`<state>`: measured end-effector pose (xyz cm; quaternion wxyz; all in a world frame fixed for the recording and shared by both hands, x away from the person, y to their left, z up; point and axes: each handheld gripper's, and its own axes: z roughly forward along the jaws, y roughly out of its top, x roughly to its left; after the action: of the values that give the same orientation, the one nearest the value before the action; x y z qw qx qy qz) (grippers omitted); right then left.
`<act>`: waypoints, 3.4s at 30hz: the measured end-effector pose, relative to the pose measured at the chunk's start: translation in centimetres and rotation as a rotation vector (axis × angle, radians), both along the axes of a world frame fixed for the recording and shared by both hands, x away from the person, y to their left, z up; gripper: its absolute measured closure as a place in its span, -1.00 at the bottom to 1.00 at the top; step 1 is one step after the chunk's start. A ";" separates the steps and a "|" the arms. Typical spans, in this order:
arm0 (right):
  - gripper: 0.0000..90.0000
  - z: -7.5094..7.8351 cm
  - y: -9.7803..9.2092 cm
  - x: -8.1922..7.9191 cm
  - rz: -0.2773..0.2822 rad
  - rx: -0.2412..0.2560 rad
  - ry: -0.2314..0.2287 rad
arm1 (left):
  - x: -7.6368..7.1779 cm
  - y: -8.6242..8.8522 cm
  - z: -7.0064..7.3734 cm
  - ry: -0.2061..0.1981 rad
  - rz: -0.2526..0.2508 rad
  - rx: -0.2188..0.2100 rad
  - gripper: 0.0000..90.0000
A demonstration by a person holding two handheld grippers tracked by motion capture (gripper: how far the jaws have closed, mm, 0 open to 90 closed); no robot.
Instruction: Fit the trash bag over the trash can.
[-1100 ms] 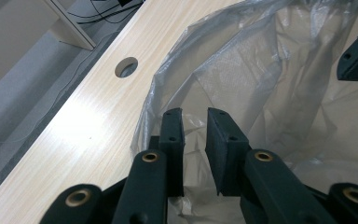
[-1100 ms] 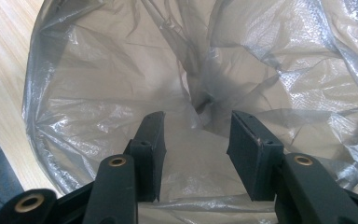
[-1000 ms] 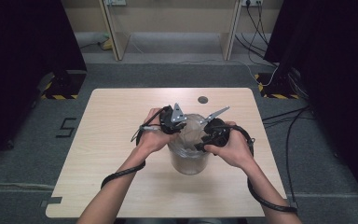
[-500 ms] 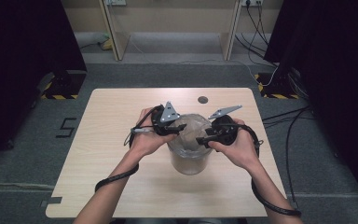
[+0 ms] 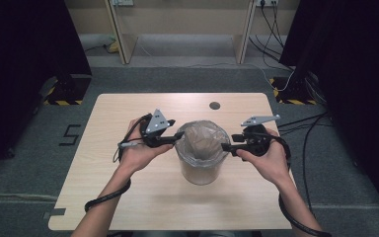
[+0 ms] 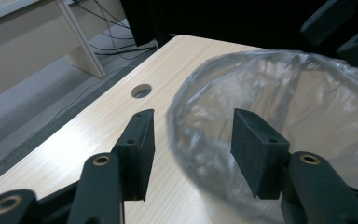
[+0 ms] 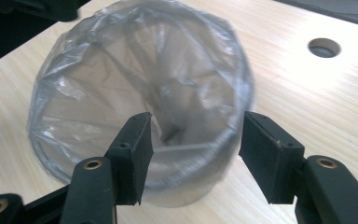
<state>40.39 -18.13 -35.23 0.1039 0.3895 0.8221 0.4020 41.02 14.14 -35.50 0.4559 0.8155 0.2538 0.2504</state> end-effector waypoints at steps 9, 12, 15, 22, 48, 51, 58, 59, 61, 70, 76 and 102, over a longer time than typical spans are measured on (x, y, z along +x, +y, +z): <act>-0.05 -1.5 -4.4 -1.3 -0.087 0.041 -0.016 | -1.5 4.7 -1.5 0.018 0.083 -0.033 0.06; -0.06 -2.1 -5.5 -1.7 -0.116 0.047 -0.017 | -1.9 6.1 -2.0 0.014 0.110 -0.044 0.05; -0.06 -2.9 -6.6 -2.0 -0.144 0.053 -0.018 | -2.3 7.2 -2.6 0.017 0.134 -0.049 0.06; -0.07 -4.4 -8.1 -2.6 -0.189 0.062 -0.019 | -3.5 9.5 -4.3 0.038 0.195 -0.075 0.02; -0.08 -10.0 -10.6 -4.0 -0.310 0.092 -0.051 | -5.7 14.9 -10.7 0.102 0.398 -0.145 -0.26; -0.09 -10.3 -10.8 -4.1 -0.320 0.088 -0.063 | -5.7 15.2 -11.3 0.106 0.410 -0.145 -0.26; -0.09 -11.3 -11.0 -4.2 -0.336 0.076 -0.068 | -5.9 16.1 -12.5 0.109 0.439 -0.150 -0.26; -0.09 -11.5 -11.0 -4.2 -0.338 0.071 -0.070 | -6.0 16.2 -12.6 0.109 0.442 -0.148 -0.26; -0.09 -11.7 -11.1 -4.2 -0.340 0.069 -0.071 | -6.0 16.3 -12.9 0.110 0.446 -0.148 -0.26; -0.10 -12.7 -11.2 -4.3 -0.355 0.063 -0.070 | -6.2 16.8 -13.9 0.100 0.468 -0.159 -0.26; -0.10 -13.4 -11.5 -4.2 -0.370 0.054 -0.074 | -6.2 17.1 -14.9 0.116 0.479 -0.153 -0.26; -0.13 -15.6 -11.4 -4.4 -0.369 0.040 -0.096 | -6.4 17.5 -16.4 0.081 0.524 -0.149 -0.26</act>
<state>35.97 -29.55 -50.82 0.2069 0.5160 0.7228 0.4106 34.62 31.66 -51.91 0.4238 0.6956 0.4920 0.3075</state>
